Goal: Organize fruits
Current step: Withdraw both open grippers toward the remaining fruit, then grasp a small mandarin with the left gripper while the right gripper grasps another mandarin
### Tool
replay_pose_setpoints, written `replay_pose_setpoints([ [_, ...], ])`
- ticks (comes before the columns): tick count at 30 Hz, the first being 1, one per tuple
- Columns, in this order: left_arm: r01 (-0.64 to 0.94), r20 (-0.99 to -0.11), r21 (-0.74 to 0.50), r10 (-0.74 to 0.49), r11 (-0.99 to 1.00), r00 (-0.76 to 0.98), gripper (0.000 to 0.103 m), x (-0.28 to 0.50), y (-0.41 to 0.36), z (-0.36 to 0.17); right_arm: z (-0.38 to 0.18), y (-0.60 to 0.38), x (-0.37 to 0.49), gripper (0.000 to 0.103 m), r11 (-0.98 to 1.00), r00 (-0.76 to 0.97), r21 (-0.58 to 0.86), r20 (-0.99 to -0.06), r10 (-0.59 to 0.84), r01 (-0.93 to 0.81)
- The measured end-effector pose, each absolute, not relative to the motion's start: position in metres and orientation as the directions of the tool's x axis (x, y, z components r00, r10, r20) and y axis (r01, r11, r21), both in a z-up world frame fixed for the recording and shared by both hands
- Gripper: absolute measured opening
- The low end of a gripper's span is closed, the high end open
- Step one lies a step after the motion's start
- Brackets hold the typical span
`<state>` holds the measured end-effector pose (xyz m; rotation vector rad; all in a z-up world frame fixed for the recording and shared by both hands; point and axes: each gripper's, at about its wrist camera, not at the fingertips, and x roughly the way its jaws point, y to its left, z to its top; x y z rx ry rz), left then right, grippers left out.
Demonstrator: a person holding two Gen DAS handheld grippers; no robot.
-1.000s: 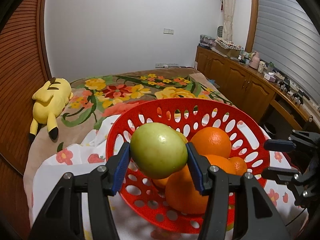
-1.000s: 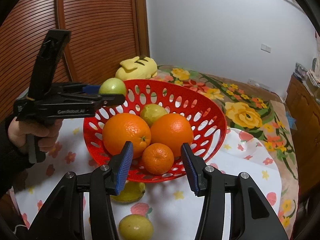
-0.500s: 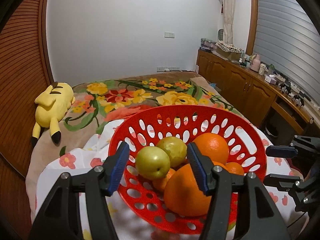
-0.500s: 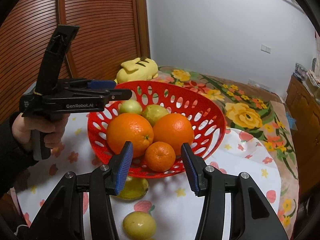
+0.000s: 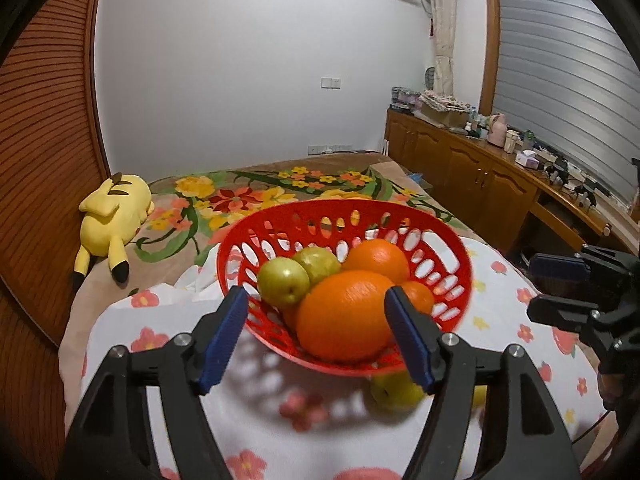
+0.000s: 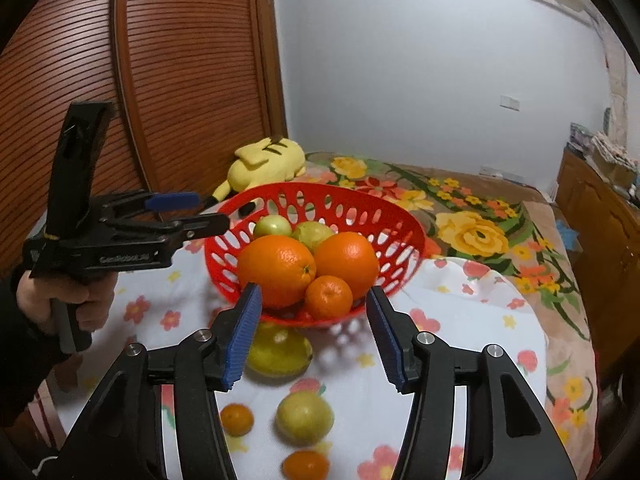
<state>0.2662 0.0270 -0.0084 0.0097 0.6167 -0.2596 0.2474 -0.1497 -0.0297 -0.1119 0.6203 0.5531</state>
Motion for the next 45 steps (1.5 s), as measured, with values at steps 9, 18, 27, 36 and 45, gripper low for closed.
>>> replay_pose_setpoints([
  [9,0.278,-0.551,-0.068,-0.268,0.958,0.790,0.073,0.213,0.023,-0.007,-0.044,-0.162,0.204,0.057,0.886,0.690,0.088,-0.593,0.414,-0.456],
  [18,0.306,-0.595,-0.109,-0.309,0.946,0.742,0.075,0.198,0.012,-0.043,-0.072,-0.171,0.176,0.058,0.903,0.670,0.122,-0.631,0.391,-0.412],
  [27,0.339,-0.613,-0.104,-0.329,0.935,0.718,0.075,0.193,-0.012,-0.071,-0.101,-0.174,0.178,0.057,0.908,0.633,0.133,-0.677,0.375,-0.396],
  [36,0.339,-0.623,-0.091,-0.319,0.936,0.714,0.075,0.194,-0.021,-0.095,-0.129,-0.173,0.185,0.054,0.909,0.603,0.158,-0.703,0.377,-0.385],
  [45,0.349,-0.605,-0.122,-0.349,0.929,0.716,0.075,0.192,-0.018,-0.096,-0.143,-0.169,0.192,0.048,0.913,0.589,0.162,-0.719,0.369,-0.375],
])
